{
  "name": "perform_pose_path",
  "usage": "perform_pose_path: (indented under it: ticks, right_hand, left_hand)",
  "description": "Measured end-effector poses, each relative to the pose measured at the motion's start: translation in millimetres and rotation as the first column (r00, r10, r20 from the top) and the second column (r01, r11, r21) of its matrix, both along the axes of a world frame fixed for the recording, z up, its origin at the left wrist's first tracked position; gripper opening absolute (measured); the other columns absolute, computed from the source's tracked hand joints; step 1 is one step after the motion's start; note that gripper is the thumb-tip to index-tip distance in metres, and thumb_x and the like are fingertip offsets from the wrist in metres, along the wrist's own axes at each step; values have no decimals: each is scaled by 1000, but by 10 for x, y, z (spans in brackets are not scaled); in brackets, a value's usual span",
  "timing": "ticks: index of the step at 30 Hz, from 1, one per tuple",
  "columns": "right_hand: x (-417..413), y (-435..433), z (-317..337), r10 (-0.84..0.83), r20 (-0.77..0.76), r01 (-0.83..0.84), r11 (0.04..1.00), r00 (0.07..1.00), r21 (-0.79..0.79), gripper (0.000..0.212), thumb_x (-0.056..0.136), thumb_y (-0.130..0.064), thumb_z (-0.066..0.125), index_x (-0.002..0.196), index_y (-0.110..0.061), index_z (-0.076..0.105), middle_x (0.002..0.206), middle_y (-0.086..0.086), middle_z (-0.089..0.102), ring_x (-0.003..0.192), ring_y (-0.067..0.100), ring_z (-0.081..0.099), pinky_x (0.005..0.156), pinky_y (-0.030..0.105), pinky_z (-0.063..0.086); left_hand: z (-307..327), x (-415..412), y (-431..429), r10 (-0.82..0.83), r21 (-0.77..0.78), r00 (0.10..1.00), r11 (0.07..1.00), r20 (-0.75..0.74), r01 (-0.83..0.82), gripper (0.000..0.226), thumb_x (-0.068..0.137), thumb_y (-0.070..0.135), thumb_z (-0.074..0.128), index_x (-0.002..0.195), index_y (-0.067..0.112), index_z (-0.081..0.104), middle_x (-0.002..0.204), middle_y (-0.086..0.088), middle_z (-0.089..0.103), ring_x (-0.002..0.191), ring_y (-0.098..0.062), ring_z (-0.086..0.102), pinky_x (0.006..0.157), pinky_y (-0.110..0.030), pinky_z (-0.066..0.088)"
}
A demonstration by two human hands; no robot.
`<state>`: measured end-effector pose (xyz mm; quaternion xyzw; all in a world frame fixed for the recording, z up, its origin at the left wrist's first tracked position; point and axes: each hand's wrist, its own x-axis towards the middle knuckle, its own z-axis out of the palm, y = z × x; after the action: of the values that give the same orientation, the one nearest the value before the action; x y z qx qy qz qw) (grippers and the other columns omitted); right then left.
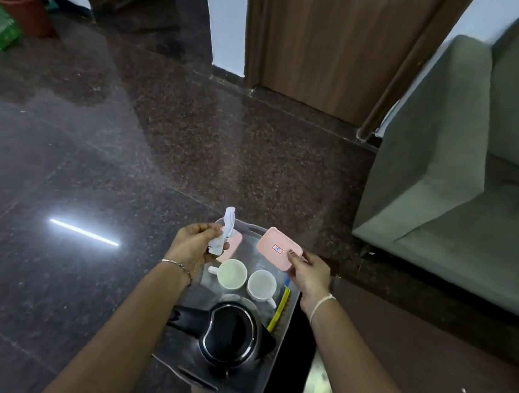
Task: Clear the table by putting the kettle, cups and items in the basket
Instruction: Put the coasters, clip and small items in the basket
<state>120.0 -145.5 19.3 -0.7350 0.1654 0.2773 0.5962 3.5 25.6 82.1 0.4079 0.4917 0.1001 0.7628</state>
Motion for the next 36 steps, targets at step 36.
perform_pose_path:
  ticks: [36]
  right_hand:
    - [-83, 348, -890, 184, -32, -179, 878, 982, -444, 22, 84, -13, 57, 102, -11, 68, 108, 13, 71, 104, 33, 64, 94, 39, 51]
  left_hand:
    - [-1059, -320, 265, -206, 517, 688, 521, -696, 679, 9, 77, 21, 73, 82, 14, 70, 88, -7, 66, 81, -24, 62, 71, -24, 40]
